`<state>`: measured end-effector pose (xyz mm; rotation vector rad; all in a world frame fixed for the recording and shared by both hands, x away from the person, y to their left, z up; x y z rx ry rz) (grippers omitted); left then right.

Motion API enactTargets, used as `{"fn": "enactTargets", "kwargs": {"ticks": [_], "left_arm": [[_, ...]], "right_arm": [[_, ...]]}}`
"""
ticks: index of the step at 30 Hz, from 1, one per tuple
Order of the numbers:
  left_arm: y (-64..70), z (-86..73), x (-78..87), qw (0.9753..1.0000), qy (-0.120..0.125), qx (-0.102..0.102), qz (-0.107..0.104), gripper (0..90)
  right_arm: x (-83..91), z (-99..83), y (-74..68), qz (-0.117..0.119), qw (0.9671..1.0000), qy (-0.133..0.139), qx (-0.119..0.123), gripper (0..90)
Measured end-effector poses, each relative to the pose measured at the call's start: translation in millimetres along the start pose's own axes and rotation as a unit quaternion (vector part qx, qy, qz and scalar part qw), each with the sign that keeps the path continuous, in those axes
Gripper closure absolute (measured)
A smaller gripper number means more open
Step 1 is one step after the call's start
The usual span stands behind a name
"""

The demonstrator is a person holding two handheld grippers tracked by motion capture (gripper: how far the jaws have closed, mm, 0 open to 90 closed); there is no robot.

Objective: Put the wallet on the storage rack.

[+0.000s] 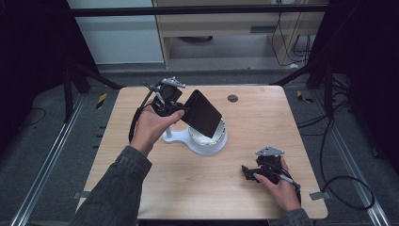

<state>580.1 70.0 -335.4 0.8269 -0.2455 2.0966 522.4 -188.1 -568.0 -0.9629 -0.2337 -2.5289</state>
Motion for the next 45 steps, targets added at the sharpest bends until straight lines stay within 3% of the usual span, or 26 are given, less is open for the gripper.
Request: {"fn": "enactTargets", "kwargs": {"ticks": [12, 22, 28, 34, 42, 45], "left_arm": [[-5.2, -15.0, -22.1, 0.9997, -0.025, 0.004, 0.004, 80.7], [-6.7, -19.6, -46.6, 0.9990, -0.044, 0.011, 0.003, 80.5], [-7.1, -17.5, -54.4, 0.9990, -0.041, 0.018, 0.002, 80.0], [-10.8, -13.5, -56.0, 0.9994, -0.020, 0.021, 0.020, 72.7], [-15.5, -8.8, -40.6, 0.9978, 0.007, 0.000, 0.066, 65.1], [-16.6, -6.4, -34.2, 0.9971, 0.023, 0.002, 0.073, 61.8]], "right_arm": [[0.0, -0.1, -0.3, 0.000, 1.0000, 0.000, -0.002, 0.4], [0.0, -0.2, -0.4, 0.000, 1.0000, -0.001, -0.002, 0.4], [0.0, 0.0, 0.0, 0.000, 1.0000, 0.000, 0.000, 0.4], [0.1, -0.1, -0.1, -0.001, 1.0000, 0.000, 0.000, 0.5], [0.1, -0.1, -0.1, -0.001, 1.0000, 0.000, 0.000, 0.5], [0.2, -0.2, -0.1, -0.002, 1.0000, 0.000, 0.000, 0.6]]}}
Point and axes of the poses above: each handheld gripper's, and its own axes: x roughly backward along the jaws, z roughly out of its top, y roughly to its right, the point moved 8 cm from there along -x, roughly forward along the jaws, and after that the axes turned 2 degrees about y, right-handed, at the moved point
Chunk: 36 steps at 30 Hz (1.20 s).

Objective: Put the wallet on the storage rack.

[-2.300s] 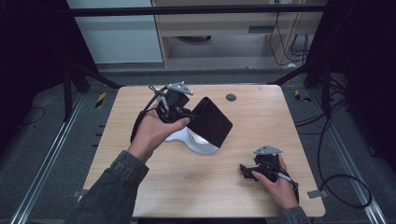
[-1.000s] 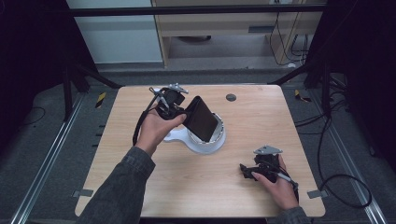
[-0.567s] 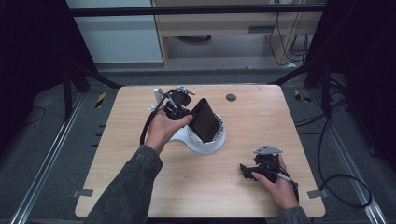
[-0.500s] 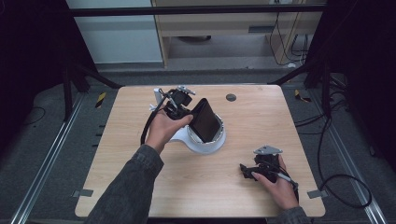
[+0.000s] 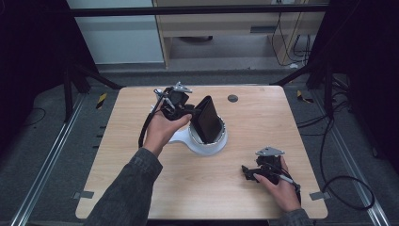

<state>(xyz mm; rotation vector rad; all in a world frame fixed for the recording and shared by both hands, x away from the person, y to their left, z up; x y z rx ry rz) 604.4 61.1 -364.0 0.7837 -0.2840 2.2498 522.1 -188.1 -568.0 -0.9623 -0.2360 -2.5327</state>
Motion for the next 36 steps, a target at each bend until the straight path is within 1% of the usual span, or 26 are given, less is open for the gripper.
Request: {"fn": "enactTargets", "kwargs": {"ticks": [1, 3, 6, 8, 9, 12, 13, 16, 19, 22, 24, 25, 26, 27, 28, 29, 30, 32, 34, 36], "left_arm": [[-0.3, 1.0, 1.9, 1.0000, 0.006, 0.001, 0.001, 59.0], [-1.0, 2.0, 6.0, 0.9999, 0.011, -0.004, 0.006, 58.7], [-0.7, 5.3, 14.8, 0.9994, 0.031, -0.007, 0.013, 55.0], [-0.7, 7.3, 21.4, 0.9989, 0.042, -0.015, 0.019, 51.3], [-1.2, 7.8, 24.5, 0.9985, 0.045, -0.021, 0.022, 51.3], [-1.2, 7.8, 31.7, 0.9979, 0.053, -0.027, 0.027, 47.8], [-1.0, 7.9, 34.2, 0.9975, 0.056, -0.031, 0.028, 45.1], [3.0, 7.6, 40.4, 0.9965, 0.066, -0.044, 0.027, 40.5], [8.1, 4.9, 46.1, 0.9951, 0.072, -0.060, 0.031, 33.7], [15.5, 1.2, 51.1, 0.9941, 0.081, -0.068, 0.024, 25.8], [22.4, -3.4, 53.8, 0.9936, 0.083, -0.075, 0.018, 19.4], [25.1, -5.2, 54.6, 0.9935, 0.086, -0.073, 0.017, 16.2], [28.1, -8.4, 56.1, 0.9931, 0.088, -0.075, 0.016, 14.4], [31.3, -12.2, 57.6, 0.9927, 0.090, -0.077, 0.017, 10.5], [34.1, -17.1, 59.6, 0.9926, 0.089, -0.081, 0.016, 10.5], [37.1, -21.9, 61.1, 0.9922, 0.093, -0.082, 0.014, 9.2], [39.1, -27.7, 62.7, 0.9920, 0.091, -0.087, 0.012, 7.5], [41.6, -39.4, 64.5, 0.9921, 0.088, -0.089, 0.006, 6.0], [42.9, -50.8, 65.8, 0.9926, 0.088, -0.083, -0.002, 5.5], [43.8, -64.0, 65.1, 0.9930, 0.082, -0.085, -0.008, 5.1]], "right_arm": [[0.0, 0.0, 0.0, 0.000, 1.0000, 0.000, 0.000, 0.6], [0.0, 0.0, 0.0, 0.000, 1.0000, 0.000, 0.000, 0.6], [0.0, 0.0, 0.0, 0.000, 1.0000, 0.000, 0.000, 0.6], [0.1, 0.0, 0.0, 0.000, 1.0000, 0.000, 0.000, 0.6], [0.1, 0.0, 0.0, 0.000, 1.0000, 0.000, 0.000, 0.6], [0.0, 0.0, 0.0, 0.000, 1.0000, 0.000, 0.000, 0.6], [0.0, 0.0, 0.0, 0.000, 1.0000, 0.000, 0.000, 0.6], [0.0, 0.0, 0.0, 0.000, 1.0000, 0.000, 0.000, 0.6], [0.0, 0.0, 0.0, 0.000, 1.0000, 0.000, 0.000, 0.6], [0.1, 0.0, -0.1, 0.000, 1.0000, 0.000, 0.000, 0.6], [0.1, 0.0, -0.2, 0.000, 1.0000, 0.000, -0.001, 0.6], [0.3, -0.1, -0.3, 0.000, 1.0000, 0.000, -0.001, 0.6], [0.6, -0.1, -0.8, 0.001, 1.0000, 0.000, -0.003, 0.7], [0.7, -0.2, -1.0, 0.002, 1.0000, 0.000, -0.003, 0.7], [0.7, -0.2, -1.0, 0.002, 1.0000, 0.000, -0.003, 0.7], [0.7, -0.2, -1.0, 0.002, 1.0000, 0.000, -0.004, 0.7], [0.8, -0.3, -0.8, 0.000, 1.0000, 0.000, -0.004, 0.7], [0.9, -0.4, -1.1, 0.001, 1.0000, 0.000, -0.004, 0.6], [0.9, -0.4, -1.1, 0.001, 1.0000, 0.000, -0.004, 0.6], [1.0, -0.5, -1.0, 0.001, 1.0000, 0.000, -0.004, 0.6]]}}
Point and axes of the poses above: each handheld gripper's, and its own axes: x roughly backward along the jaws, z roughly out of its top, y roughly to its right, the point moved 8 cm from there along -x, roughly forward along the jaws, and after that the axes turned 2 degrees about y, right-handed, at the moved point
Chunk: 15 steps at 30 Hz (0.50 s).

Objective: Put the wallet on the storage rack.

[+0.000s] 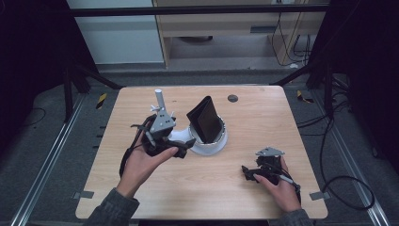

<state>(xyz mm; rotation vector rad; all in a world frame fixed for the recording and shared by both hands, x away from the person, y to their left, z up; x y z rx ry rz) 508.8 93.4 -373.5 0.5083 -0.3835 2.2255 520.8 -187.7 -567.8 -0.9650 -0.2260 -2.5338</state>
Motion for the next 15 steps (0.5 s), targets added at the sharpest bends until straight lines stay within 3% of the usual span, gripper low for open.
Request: {"fn": "enactTargets", "kwargs": {"ticks": [7, 15], "left_arm": [[4.6, -44.8, -3.4, 0.9995, -0.025, 0.011, -0.013, 4.1], [-1.5, -96.0, -15.3, 0.9968, -0.079, 0.003, 0.003, 4.3]], "right_arm": [[0.0, 0.0, 0.0, 0.000, 1.0000, 0.000, 0.000, 0.6], [0.0, 0.1, -0.1, 0.000, 1.0000, 0.000, -0.001, 0.6]]}}
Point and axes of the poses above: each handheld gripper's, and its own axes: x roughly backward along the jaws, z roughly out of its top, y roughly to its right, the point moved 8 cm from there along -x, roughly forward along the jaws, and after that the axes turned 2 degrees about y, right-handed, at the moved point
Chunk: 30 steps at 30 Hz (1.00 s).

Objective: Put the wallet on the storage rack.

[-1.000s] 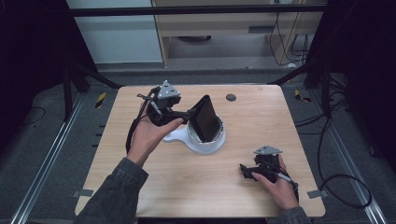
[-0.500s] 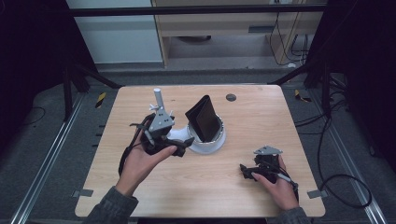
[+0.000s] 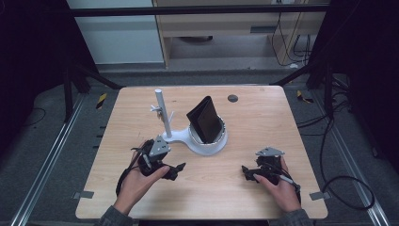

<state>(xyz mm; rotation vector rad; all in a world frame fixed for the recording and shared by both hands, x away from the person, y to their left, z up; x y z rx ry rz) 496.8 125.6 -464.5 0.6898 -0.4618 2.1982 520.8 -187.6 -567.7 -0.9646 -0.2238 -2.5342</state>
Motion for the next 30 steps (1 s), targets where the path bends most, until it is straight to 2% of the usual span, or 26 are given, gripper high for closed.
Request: {"fn": "enactTargets", "kwargs": {"ticks": [7, 10, 12, 16, 18, 20, 23, 24, 27, 30], "left_arm": [[-15.7, -44.3, -9.3, 0.9994, -0.024, 0.021, 0.015, 4.4], [-30.1, -62.2, -10.2, 0.9981, -0.032, 0.038, 0.036, 4.6], [-39.4, -72.9, -10.5, 0.9968, -0.030, 0.062, 0.041, 5.0], [-58.8, -93.5, -11.7, 0.9933, -0.036, 0.091, 0.062, 5.4], [-63.8, -100.8, -12.6, 0.9920, -0.037, 0.102, 0.064, 5.7], [-67.3, -108.7, -15.3, 0.9911, -0.050, 0.104, 0.067, 5.6], [-70.0, -116.5, -19.6, 0.9889, -0.062, 0.118, 0.065, 5.6], [-71.0, -118.0, -20.8, 0.9889, -0.063, 0.116, 0.068, 5.2], [-74.6, -118.0, -22.4, 0.9879, -0.056, 0.122, 0.077, 3.6], [-76.2, -118.6, -24.2, 0.9883, -0.050, 0.121, 0.078, 0.6]], "right_arm": [[0.0, -0.1, 0.1, 0.000, 1.0000, 0.000, 0.000, 0.6], [0.0, 0.0, -0.1, 0.000, 1.0000, 0.000, 0.000, 0.6], [0.0, -0.1, 0.1, 0.000, 1.0000, 0.000, 0.000, 0.6], [0.0, 0.0, 0.0, 0.000, 1.0000, 0.000, 0.000, 0.6], [0.0, 0.0, -0.1, 0.000, 1.0000, 0.000, -0.001, 0.7], [0.2, -0.2, -0.2, -0.001, 1.0000, 0.000, -0.001, 0.6], [0.9, -0.5, -1.3, 0.000, 1.0000, -0.001, -0.006, 0.6], [0.5, -0.6, 0.0, -0.003, 1.0000, 0.001, 0.001, 0.6], [0.7, -0.9, -0.3, -0.004, 1.0000, 0.001, 0.002, 0.6], [0.7, -0.9, -0.2, -0.004, 1.0000, 0.000, 0.002, 0.6]]}}
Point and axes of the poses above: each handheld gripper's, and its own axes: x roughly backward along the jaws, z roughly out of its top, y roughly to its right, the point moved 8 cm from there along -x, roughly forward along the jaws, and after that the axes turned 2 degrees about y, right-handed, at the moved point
